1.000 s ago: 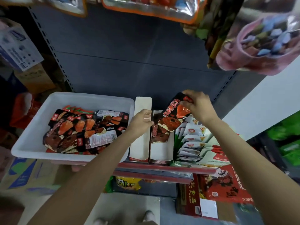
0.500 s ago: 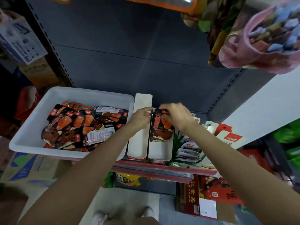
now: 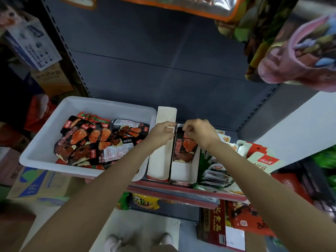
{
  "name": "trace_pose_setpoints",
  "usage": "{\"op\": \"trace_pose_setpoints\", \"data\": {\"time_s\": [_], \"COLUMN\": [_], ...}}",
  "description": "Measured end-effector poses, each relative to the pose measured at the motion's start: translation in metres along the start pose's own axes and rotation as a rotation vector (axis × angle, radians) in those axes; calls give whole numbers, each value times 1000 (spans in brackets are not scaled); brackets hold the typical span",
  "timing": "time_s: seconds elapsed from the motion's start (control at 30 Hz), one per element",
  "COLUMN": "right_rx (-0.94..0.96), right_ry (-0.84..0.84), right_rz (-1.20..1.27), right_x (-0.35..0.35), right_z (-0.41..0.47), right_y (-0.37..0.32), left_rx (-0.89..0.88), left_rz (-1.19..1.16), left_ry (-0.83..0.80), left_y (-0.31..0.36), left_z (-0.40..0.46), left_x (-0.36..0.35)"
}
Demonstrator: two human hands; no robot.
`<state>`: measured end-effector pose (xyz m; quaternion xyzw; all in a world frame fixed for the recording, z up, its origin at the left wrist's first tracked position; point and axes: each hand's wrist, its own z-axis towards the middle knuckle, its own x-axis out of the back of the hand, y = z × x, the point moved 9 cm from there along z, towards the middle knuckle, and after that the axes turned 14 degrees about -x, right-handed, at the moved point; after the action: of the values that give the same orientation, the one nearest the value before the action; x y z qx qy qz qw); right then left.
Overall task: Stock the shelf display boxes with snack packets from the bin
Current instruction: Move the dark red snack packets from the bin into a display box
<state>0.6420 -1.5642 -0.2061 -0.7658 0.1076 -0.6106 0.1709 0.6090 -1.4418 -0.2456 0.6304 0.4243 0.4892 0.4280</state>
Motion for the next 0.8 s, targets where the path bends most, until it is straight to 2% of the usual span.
{"op": "trace_pose_setpoints", "data": {"time_s": [0.17, 0.3, 0.43, 0.53, 0.6, 0.7, 0.8], "right_rx": [26, 30, 65, 58, 13, -102, -212], "right_ry": [38, -20, -73, -107, -160, -185, -222], "right_rz": [295, 435, 472, 360, 259, 121, 9], "right_x": [13, -11, -50, -88, -116, -141, -158], "right_z": [-6, -13, -18, -10, 1, 23, 42], "right_y": [-22, -62, -107, -139, -150, -150, -141], "left_rx": [-207, -373, -390, -345, -277, -68, 73], "left_rz": [72, 406, 710, 818, 859, 963, 873], "left_ry": [196, 308, 341, 360, 263, -9, -133], "left_y": [19, 32, 7, -32, -61, -106, -127], "left_z": [-20, -52, -71, -75, -69, -57, -54], "left_x": [45, 97, 150, 199, 219, 227, 226]}}
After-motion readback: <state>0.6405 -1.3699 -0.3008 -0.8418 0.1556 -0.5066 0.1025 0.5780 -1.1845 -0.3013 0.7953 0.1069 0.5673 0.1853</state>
